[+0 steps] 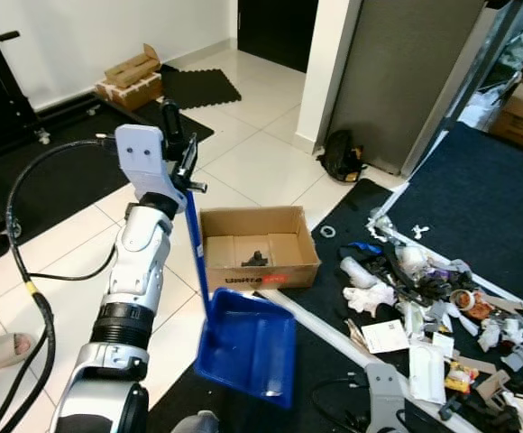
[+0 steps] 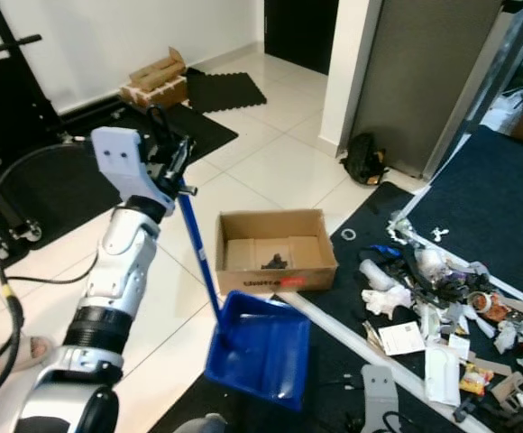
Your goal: Sweep floor
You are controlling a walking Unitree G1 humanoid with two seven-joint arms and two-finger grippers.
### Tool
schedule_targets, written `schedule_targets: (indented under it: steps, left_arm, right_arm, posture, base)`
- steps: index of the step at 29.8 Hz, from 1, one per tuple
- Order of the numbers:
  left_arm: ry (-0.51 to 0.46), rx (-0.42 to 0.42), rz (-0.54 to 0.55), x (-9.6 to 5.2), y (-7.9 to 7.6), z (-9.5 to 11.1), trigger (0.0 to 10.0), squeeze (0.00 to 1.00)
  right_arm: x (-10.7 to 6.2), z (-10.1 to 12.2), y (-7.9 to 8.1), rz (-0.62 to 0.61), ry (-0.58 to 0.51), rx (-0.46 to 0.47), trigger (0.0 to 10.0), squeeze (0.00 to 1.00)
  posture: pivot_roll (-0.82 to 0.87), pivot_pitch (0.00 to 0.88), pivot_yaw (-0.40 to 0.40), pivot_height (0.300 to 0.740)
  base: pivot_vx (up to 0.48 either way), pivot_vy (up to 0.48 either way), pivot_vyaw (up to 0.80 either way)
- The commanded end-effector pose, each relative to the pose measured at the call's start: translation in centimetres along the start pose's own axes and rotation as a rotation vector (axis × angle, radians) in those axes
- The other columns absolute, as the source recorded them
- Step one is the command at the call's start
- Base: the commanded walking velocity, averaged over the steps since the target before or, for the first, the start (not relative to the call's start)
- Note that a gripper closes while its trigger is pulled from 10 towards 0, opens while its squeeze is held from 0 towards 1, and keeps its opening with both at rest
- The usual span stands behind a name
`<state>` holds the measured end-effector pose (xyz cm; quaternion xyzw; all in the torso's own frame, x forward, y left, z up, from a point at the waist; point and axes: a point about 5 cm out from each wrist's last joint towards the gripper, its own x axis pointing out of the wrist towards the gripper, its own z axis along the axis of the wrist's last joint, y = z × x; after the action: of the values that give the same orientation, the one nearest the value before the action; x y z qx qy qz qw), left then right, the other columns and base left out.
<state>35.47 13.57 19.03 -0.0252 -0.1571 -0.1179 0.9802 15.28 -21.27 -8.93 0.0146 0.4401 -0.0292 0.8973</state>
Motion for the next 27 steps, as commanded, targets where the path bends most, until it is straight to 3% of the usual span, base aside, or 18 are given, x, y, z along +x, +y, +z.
schedule_targets:
  steps: [1,9,17,19,27]
  left_arm:
    - [-0.038,-0.004,-0.008,0.3,-0.3,0.6,10.0,0.0]
    - [-0.003,-0.049,0.0,0.5,-0.1,-0.1,10.0,0.0]
    - [0.019,0.002,0.029,0.2,0.8,-1.2,10.0,0.0]
    - [0.046,0.017,0.046,-0.2,1.4,-2.3,10.0,0.0]
    - [0.111,0.014,0.07,-0.8,2.2,-4.2,10.0,0.0]
  right_arm:
    - [-0.2,-0.6,-0.3,-0.008,0.015,0.014,10.0,0.0]
    - [-0.4,-0.8,-0.7,-0.018,0.018,0.015,10.0,0.0]
    - [-0.4,-0.8,-0.6,-0.014,0.014,0.006,10.0,0.0]
    - [-0.5,-1.1,-0.7,-0.012,0.015,-0.001,10.0,0.0]
    - [-1.0,-1.9,-1.4,-0.018,0.023,-0.008,10.0,0.0]
  posture:
    - [0.05,0.095,-0.009,0.74]
    - [0.04,0.093,-0.009,0.74]
    - [0.03,0.107,-0.018,0.74]
    - [0.02,0.126,-0.021,0.74]
    - [0.0,0.148,-0.026,0.74]
  base:
    - [0.0,0.0,0.0]
    - [0.0,0.0,0.0]
    - [0.0,0.0,0.0]
    - [0.0,0.0,0.0]
    - [0.0,0.0,0.0]
